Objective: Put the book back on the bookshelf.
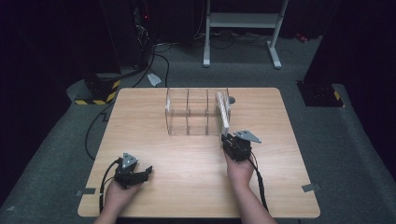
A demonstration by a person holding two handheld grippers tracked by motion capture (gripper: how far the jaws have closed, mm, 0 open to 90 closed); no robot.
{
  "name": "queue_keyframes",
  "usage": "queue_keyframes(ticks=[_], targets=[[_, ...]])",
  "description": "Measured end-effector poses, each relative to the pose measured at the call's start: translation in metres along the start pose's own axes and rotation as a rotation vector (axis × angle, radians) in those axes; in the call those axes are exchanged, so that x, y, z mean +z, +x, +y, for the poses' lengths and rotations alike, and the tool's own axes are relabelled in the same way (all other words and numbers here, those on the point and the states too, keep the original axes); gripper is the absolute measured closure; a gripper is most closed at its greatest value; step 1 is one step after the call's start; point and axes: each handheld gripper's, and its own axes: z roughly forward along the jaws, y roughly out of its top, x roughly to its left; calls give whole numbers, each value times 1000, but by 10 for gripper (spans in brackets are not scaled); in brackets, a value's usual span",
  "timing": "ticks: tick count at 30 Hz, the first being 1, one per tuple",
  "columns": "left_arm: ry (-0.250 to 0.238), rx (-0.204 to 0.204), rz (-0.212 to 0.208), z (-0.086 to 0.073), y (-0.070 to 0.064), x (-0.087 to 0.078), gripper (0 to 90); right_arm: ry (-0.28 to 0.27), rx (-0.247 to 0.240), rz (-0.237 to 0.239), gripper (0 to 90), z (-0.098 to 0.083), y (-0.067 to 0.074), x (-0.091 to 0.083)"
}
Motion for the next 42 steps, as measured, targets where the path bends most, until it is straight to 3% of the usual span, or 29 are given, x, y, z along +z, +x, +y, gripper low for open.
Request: queue_keyframes(ticks=[11, 14, 19, 24, 42], targets=[[0, 0, -1, 0, 0, 0, 274, -8, 28, -5, 715, 0, 4, 3], [0, 1, -1, 0, 0, 0, 275, -13, 19, 0, 703, 1, 3, 1], [0, 1, -1, 0, 0, 0, 276, -49, -39, 21, 679, 4, 2, -9], [0, 2, -1, 0, 0, 0, 276, -67, -59, 26, 734, 8, 0, -14], [0, 1, -1, 0, 0, 0, 279, -68, 0, 29, 765, 10, 0, -11]])
